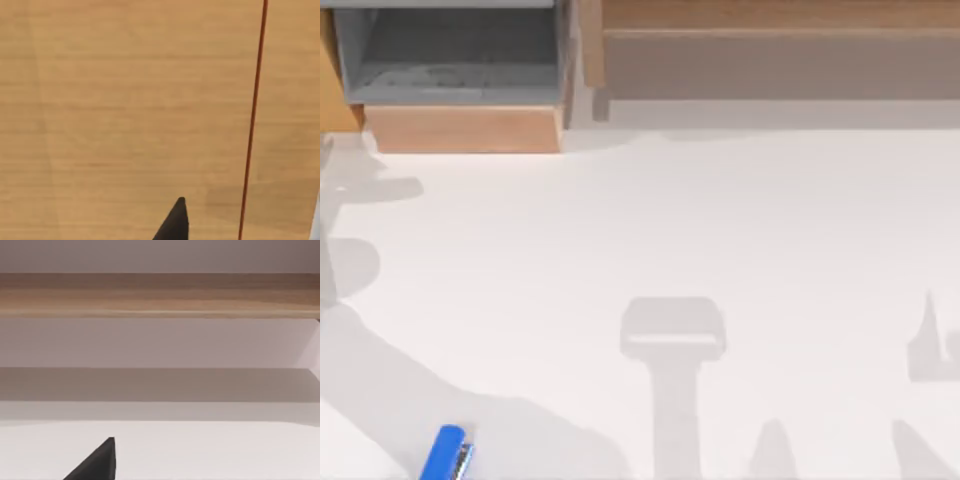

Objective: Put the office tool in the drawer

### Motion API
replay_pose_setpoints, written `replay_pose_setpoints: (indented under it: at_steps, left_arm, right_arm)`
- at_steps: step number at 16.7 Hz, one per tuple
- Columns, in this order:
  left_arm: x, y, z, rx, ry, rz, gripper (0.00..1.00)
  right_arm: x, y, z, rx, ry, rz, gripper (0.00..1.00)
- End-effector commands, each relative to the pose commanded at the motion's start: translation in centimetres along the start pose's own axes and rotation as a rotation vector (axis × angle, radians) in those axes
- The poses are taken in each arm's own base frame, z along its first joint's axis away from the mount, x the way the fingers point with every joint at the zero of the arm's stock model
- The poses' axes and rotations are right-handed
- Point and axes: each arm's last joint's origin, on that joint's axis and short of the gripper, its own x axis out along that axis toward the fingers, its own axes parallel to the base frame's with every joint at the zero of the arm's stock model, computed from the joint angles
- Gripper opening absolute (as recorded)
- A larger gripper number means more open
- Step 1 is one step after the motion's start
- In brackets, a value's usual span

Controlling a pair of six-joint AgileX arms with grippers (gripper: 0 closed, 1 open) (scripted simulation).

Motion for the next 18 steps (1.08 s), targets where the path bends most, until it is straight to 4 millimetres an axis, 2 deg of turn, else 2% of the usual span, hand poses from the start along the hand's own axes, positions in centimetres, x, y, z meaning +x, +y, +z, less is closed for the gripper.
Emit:
replay_pose_setpoints:
  at_steps: [5,15,18]
  left_arm:
    - [0.0,0.0,0.0,0.0,0.0,0.0,0.02]
    - [-0.2,-0.5,-0.2,-0.013,0.004,-0.017,0.0]
    - [-1.5,-0.5,-0.4,-0.015,0.01,-0.018,0.0]
  right_arm:
    - [0.0,0.0,0.0,0.0,0.0,0.0,1.0]
    - [0.0,0.0,0.0,0.0,0.0,0.0,1.0]
    - [0.0,0.0,0.0,0.0,0.0,0.0,1.0]
